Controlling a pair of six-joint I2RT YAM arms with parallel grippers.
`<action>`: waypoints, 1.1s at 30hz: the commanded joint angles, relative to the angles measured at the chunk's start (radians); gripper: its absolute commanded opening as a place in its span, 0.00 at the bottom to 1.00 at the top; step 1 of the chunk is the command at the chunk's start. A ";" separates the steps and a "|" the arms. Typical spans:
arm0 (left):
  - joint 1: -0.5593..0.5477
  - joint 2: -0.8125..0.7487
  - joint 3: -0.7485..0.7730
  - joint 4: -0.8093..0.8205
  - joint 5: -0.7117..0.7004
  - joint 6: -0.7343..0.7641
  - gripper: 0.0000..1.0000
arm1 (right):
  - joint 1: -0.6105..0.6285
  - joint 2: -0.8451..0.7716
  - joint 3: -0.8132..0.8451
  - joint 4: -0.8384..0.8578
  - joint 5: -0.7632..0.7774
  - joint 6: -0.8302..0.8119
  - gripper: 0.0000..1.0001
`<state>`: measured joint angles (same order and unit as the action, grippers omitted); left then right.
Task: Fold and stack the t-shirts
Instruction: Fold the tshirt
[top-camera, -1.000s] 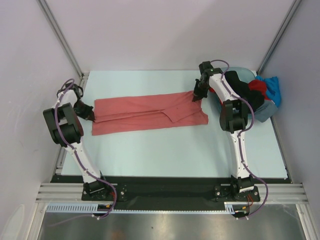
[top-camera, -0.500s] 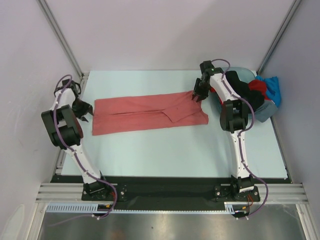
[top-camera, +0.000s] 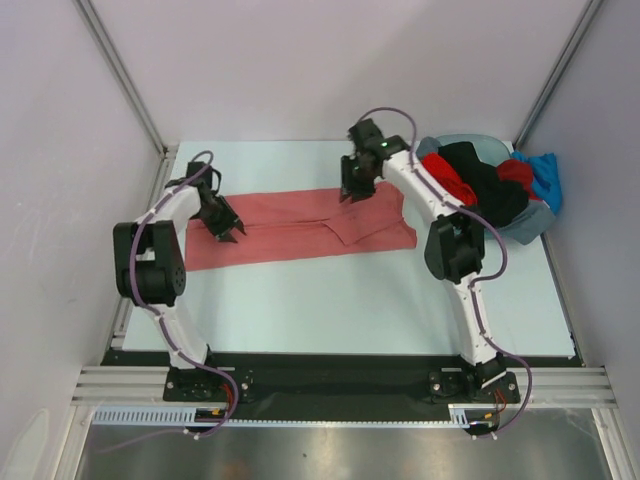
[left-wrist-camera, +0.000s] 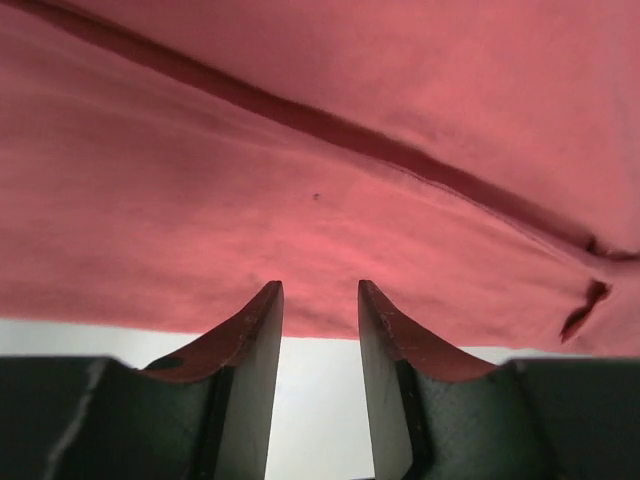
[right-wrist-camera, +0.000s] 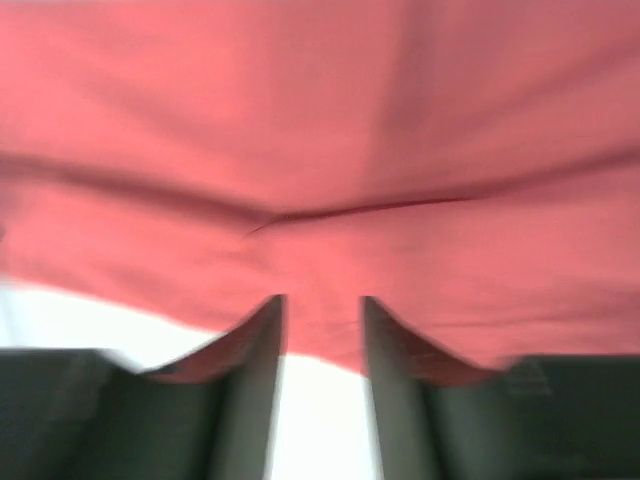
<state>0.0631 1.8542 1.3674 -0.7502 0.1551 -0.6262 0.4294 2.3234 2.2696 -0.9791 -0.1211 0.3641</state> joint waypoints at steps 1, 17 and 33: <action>-0.002 0.060 -0.005 0.046 0.093 0.033 0.39 | 0.094 -0.003 -0.024 0.049 -0.112 0.012 0.36; 0.000 0.089 -0.036 0.043 0.067 0.086 0.38 | 0.154 0.148 -0.054 0.237 -0.200 0.142 0.00; 0.012 0.028 -0.087 0.017 0.018 0.091 0.39 | 0.092 0.278 0.059 0.290 -0.150 0.148 0.00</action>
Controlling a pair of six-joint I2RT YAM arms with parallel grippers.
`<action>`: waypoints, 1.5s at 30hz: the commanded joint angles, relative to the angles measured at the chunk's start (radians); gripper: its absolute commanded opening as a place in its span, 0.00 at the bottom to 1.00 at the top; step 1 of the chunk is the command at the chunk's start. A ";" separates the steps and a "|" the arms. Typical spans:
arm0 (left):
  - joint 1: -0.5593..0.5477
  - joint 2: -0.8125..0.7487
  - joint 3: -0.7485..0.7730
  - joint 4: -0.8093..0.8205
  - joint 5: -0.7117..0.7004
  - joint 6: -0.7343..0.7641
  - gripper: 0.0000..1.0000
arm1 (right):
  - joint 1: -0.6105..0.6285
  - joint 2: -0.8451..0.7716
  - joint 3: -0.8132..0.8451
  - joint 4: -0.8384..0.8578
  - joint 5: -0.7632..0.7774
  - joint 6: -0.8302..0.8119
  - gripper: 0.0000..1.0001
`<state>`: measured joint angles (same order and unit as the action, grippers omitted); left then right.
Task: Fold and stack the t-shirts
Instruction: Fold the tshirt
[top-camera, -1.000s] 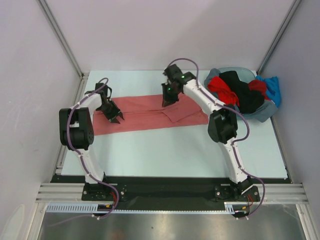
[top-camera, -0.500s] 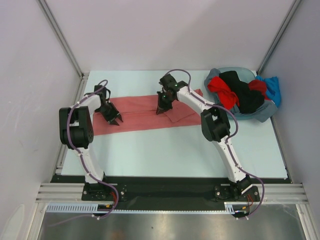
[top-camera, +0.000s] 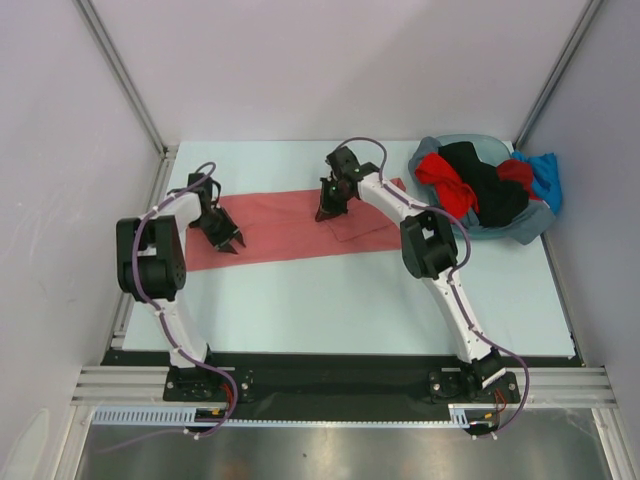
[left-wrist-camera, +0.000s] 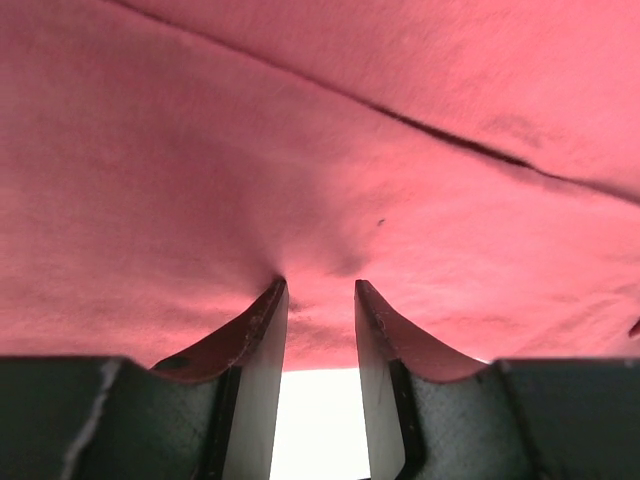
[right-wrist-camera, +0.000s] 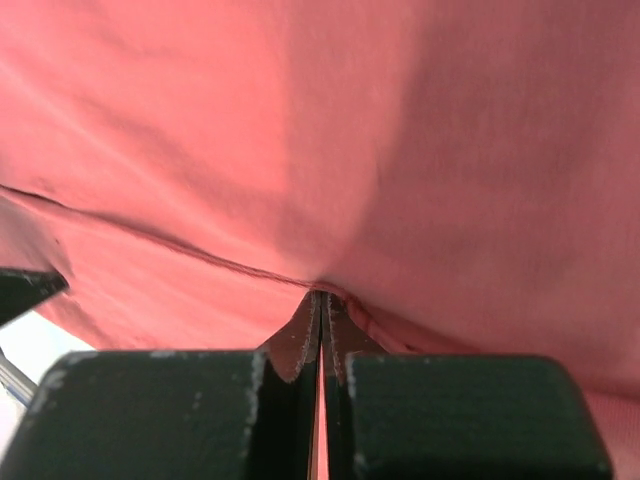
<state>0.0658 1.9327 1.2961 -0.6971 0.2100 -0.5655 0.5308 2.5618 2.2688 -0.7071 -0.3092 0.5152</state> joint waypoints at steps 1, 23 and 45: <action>0.009 -0.057 -0.014 -0.039 -0.043 0.032 0.39 | -0.011 0.043 0.054 0.017 0.033 -0.007 0.00; 0.049 -0.238 -0.055 -0.082 -0.077 0.043 0.53 | -0.095 -0.480 -0.265 -0.184 0.103 0.066 0.77; 0.049 -0.267 -0.087 -0.074 -0.012 0.042 0.52 | -0.325 -0.839 -1.213 0.464 0.163 0.359 0.94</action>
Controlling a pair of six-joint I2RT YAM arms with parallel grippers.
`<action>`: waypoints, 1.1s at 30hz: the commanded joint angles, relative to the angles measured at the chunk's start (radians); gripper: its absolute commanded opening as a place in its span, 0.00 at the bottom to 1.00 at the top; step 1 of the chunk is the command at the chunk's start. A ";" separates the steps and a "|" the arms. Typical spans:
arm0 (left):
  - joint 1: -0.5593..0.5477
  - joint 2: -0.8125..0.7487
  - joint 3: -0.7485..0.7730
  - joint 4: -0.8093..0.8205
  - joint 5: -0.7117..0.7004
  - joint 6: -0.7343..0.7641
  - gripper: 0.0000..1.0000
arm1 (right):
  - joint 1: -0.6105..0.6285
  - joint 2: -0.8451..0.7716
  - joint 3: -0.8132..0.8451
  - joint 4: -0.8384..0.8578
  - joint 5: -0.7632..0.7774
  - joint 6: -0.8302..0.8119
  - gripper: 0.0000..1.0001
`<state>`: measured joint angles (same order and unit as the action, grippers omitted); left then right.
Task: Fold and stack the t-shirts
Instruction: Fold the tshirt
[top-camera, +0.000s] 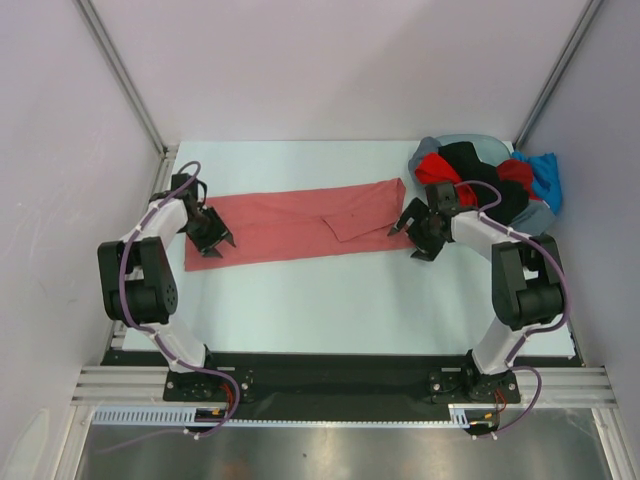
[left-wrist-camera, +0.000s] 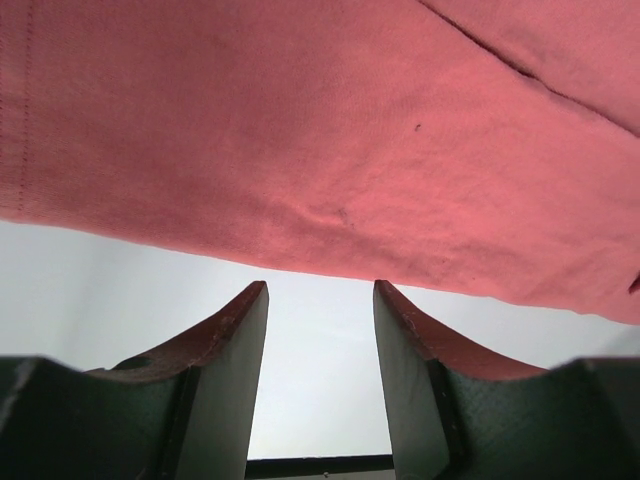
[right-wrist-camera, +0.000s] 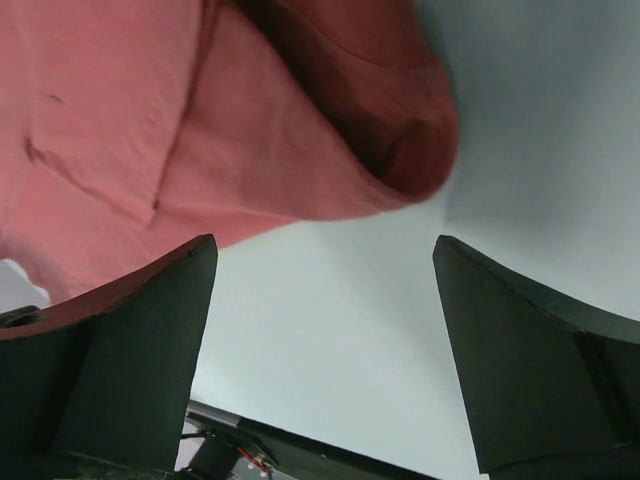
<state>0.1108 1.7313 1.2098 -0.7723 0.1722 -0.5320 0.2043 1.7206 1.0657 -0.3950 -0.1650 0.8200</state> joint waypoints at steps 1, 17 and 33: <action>0.004 -0.067 -0.001 0.001 0.026 0.009 0.52 | 0.001 0.022 -0.012 0.171 0.034 0.067 0.91; 0.003 -0.139 -0.013 -0.025 -0.039 0.043 0.52 | 0.047 0.387 0.454 0.165 0.397 -0.123 0.11; 0.009 0.105 0.362 -0.116 -0.227 0.177 0.64 | 0.034 0.817 1.300 -0.212 0.391 -0.355 0.46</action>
<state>0.1116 1.7824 1.4807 -0.8524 0.0174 -0.4225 0.2440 2.5496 2.2749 -0.4957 0.2283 0.5121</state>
